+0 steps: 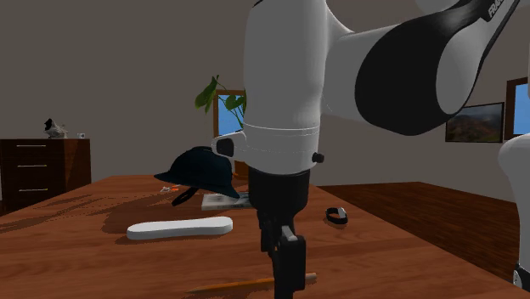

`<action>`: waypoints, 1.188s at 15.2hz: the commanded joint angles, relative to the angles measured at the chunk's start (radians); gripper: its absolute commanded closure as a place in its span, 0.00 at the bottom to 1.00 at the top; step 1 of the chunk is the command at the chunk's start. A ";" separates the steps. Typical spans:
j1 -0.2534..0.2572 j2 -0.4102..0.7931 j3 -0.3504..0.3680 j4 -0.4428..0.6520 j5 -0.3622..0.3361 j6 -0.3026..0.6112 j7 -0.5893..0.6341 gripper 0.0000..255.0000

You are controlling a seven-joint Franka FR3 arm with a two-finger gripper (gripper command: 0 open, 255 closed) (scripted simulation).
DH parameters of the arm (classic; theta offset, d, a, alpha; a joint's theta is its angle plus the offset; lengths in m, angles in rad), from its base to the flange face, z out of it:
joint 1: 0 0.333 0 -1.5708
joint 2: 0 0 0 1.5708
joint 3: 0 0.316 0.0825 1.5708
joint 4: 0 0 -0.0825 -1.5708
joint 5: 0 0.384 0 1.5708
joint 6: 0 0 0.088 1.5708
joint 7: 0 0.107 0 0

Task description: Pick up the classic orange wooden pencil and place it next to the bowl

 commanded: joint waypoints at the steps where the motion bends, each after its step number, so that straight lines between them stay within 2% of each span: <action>1: 0.000 0.000 0.000 0.000 0.000 0.000 0.000 0.00; 2: 0.000 0.000 0.000 0.000 0.000 0.000 0.000 0.00; 3: 0.000 0.000 0.000 0.000 0.000 0.000 0.000 1.00; 12: 0.000 0.000 0.000 0.000 0.000 0.000 0.000 1.00; 18: 0.001 -0.056 0.000 0.030 0.052 -0.070 -0.049 1.00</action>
